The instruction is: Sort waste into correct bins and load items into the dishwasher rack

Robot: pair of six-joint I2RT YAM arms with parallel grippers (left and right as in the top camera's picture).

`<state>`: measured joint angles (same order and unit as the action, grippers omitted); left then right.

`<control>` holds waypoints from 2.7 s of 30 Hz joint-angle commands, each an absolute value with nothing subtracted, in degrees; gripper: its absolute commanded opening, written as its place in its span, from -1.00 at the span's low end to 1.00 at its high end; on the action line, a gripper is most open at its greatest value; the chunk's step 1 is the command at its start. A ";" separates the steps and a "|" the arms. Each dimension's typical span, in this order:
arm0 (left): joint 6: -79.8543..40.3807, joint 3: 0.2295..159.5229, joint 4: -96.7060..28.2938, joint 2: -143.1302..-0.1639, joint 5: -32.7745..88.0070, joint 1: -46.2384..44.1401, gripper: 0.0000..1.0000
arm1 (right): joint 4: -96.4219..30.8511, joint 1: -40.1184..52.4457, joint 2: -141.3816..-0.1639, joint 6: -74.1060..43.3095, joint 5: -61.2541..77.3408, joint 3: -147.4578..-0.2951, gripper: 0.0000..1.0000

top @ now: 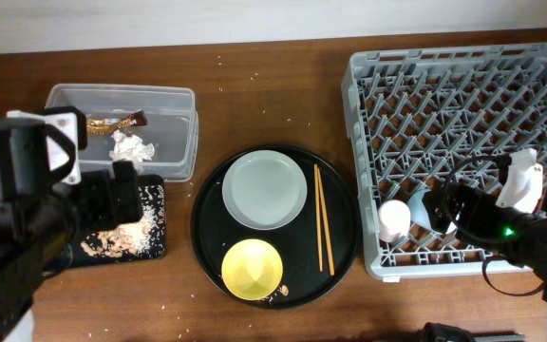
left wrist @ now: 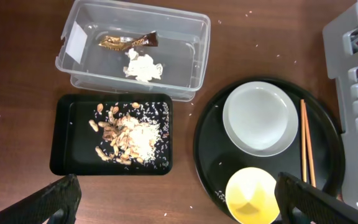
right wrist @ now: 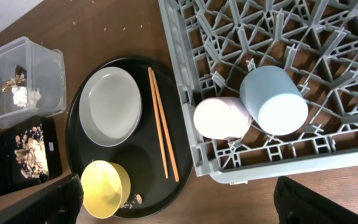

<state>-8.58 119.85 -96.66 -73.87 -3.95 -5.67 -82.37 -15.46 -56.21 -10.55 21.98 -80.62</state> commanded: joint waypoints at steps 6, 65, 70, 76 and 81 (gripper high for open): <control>-6.85 114.52 -88.29 -61.84 -5.89 -6.20 0.99 | -82.32 -15.73 -56.05 -10.81 21.87 -80.90 0.97; 4.82 0.51 -3.27 -0.30 14.61 -5.48 0.99 | -68.34 10.94 -70.06 -12.88 21.06 -87.83 0.97; 4.82 0.51 -3.27 -0.30 14.61 -5.48 0.99 | -71.48 19.35 -71.57 -12.97 24.29 -85.86 0.66; 4.82 0.51 -3.27 -0.30 14.61 -5.48 0.98 | -61.52 40.36 -81.36 -32.42 11.29 -67.07 0.57; 4.82 0.51 -3.27 -0.30 14.61 -5.48 0.99 | -51.16 41.85 -94.17 -36.56 12.78 -60.86 0.18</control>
